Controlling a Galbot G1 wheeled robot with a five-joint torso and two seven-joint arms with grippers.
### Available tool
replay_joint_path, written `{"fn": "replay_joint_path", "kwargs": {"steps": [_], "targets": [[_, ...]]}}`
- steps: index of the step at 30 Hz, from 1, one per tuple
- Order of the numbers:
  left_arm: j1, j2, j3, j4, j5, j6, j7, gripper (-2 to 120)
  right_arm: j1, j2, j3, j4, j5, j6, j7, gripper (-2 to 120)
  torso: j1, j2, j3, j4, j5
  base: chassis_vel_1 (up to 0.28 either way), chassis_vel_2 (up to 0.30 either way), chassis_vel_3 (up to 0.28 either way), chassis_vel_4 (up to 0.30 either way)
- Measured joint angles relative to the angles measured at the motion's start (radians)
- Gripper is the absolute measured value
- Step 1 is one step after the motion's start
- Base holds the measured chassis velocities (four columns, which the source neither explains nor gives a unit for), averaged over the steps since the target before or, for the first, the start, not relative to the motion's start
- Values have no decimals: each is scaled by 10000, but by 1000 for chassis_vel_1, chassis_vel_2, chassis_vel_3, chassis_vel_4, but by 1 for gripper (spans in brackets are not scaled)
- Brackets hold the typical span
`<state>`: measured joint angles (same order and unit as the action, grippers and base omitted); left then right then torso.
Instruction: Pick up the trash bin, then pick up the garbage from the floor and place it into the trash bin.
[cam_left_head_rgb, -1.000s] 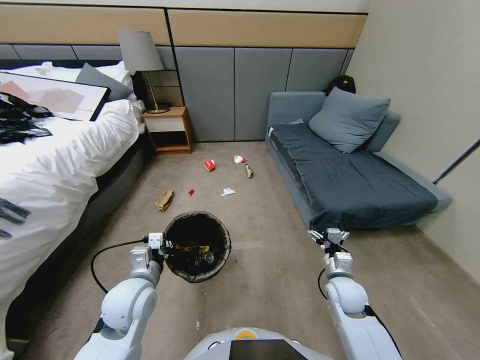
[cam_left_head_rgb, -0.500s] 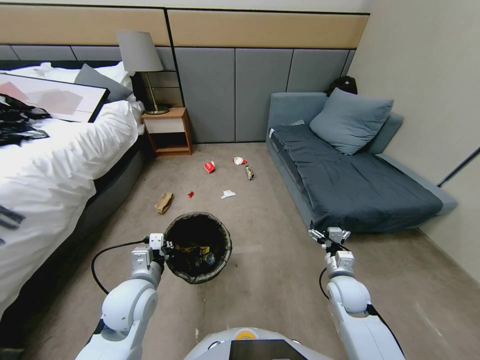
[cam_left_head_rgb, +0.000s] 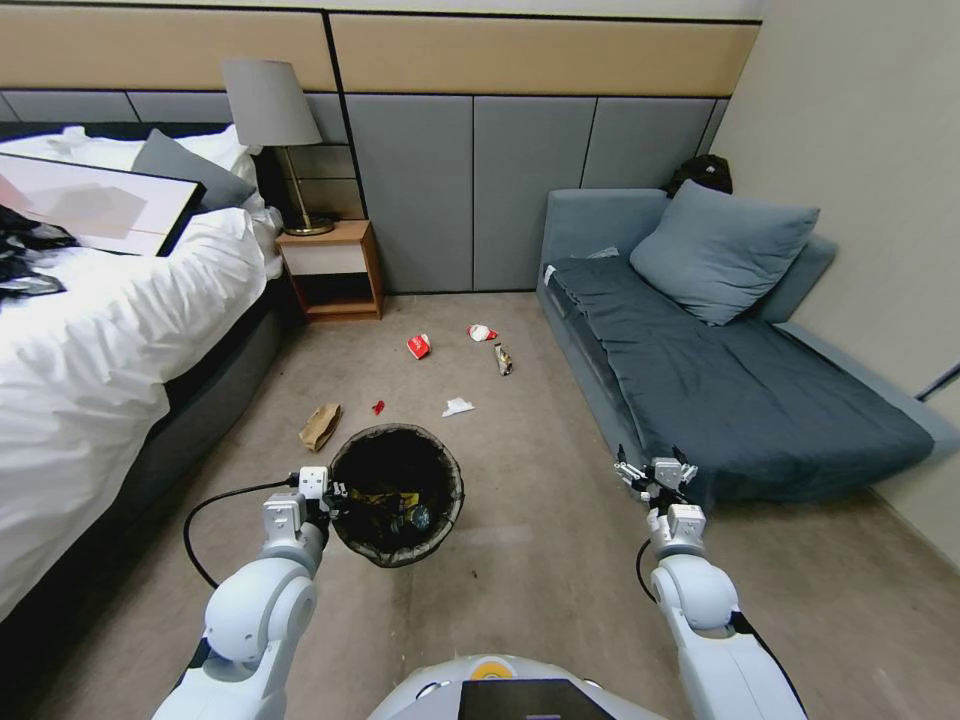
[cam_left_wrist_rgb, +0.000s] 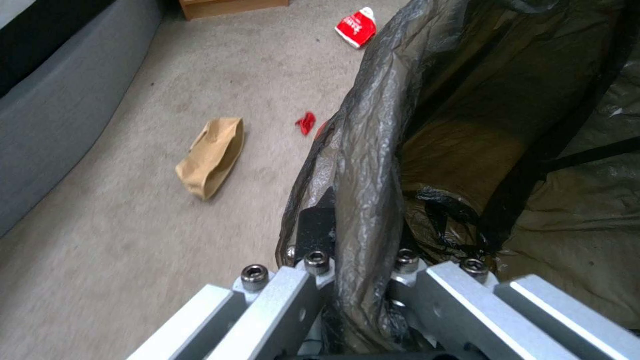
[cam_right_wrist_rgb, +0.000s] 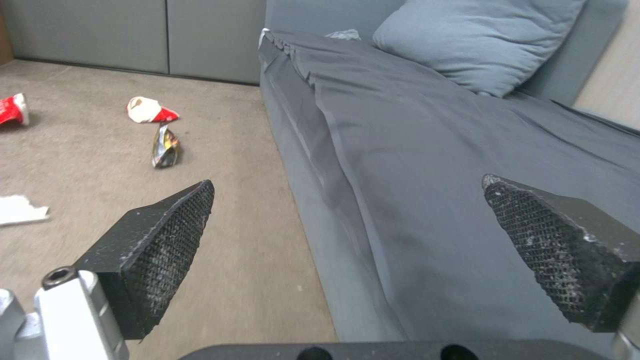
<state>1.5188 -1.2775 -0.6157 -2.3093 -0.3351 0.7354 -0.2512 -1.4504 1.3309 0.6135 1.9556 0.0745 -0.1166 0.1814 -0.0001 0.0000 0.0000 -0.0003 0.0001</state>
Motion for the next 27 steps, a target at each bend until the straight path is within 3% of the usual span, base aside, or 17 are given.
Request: {"fn": "replay_joint_path", "kwargs": {"steps": [25, 27], "targets": [[-41, -17, -18, 76, 54, 0, 11, 0, 88, -30, -105, -104, -108, -28, -29, 100, 1, 0, 0, 7, 4, -182, 186, 181, -186], [-56, -16, -15, 88, 74, 0, 10, 0, 98, -55, -103, -124, -109, -29, -43, 100, 1, 0, 0, 1, -8, -231, 199, 200, -209]]}}
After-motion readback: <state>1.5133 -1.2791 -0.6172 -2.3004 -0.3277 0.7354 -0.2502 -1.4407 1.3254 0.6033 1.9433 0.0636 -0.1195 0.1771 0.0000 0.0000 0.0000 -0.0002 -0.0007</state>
